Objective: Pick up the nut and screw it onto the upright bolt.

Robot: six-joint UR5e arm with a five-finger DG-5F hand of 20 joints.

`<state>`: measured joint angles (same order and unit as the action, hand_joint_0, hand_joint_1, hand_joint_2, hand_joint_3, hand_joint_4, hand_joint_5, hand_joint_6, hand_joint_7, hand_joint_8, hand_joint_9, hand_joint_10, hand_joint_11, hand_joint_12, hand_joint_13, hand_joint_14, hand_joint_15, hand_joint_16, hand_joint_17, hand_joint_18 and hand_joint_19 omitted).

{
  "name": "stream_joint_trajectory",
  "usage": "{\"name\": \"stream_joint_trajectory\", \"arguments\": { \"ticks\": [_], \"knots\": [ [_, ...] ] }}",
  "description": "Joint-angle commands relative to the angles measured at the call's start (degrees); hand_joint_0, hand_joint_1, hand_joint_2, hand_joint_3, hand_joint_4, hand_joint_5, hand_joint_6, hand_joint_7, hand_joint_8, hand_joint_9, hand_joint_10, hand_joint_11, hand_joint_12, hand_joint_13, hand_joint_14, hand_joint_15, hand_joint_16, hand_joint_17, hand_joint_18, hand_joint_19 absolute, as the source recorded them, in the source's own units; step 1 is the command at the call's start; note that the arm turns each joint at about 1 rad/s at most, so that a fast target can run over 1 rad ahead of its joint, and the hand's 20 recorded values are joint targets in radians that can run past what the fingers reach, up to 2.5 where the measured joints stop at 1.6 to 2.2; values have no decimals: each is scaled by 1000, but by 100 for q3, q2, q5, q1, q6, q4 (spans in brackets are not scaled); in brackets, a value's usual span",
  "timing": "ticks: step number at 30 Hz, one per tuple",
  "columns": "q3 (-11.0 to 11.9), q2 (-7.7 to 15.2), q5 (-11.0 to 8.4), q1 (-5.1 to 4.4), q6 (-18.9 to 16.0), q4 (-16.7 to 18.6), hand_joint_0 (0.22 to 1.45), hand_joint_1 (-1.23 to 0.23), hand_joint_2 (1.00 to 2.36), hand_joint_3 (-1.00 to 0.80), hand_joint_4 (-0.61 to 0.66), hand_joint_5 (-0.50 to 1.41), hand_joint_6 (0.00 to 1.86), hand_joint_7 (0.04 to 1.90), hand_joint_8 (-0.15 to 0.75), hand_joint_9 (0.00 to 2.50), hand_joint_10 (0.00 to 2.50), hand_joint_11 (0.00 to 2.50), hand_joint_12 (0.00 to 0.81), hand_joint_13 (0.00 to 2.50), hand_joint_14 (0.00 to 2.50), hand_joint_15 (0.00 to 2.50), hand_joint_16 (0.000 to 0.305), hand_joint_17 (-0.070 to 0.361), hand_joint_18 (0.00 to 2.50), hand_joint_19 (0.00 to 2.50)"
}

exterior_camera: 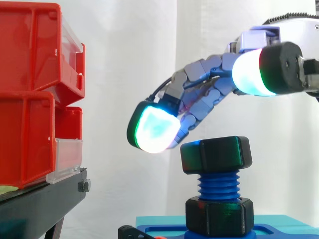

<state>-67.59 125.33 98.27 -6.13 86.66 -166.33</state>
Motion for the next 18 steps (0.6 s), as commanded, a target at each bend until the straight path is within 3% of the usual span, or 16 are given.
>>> {"name": "stream_joint_trajectory", "arguments": {
  "ticks": [1, 12, 18],
  "knots": [
    [-9, 0, -1, 24, 8, -136, 486, -74, 1000, -500, 216, -123, 503, 804, 207, 590, 0, 0, 265, 365, 0, 0, 29, 65, 78, 0],
    [-9, 0, 34, 68, 17, -207, 495, -80, 1000, -500, 250, -99, 504, 967, 215, 611, 0, 0, 262, 384, 0, 0, 28, 64, 97, 0],
    [0, 0, 34, 139, 8, -198, 498, -90, 1000, -500, 233, -81, 504, 1116, 222, 641, 0, 0, 259, 403, 0, 0, 27, 62, 111, 0]
  ]
}}
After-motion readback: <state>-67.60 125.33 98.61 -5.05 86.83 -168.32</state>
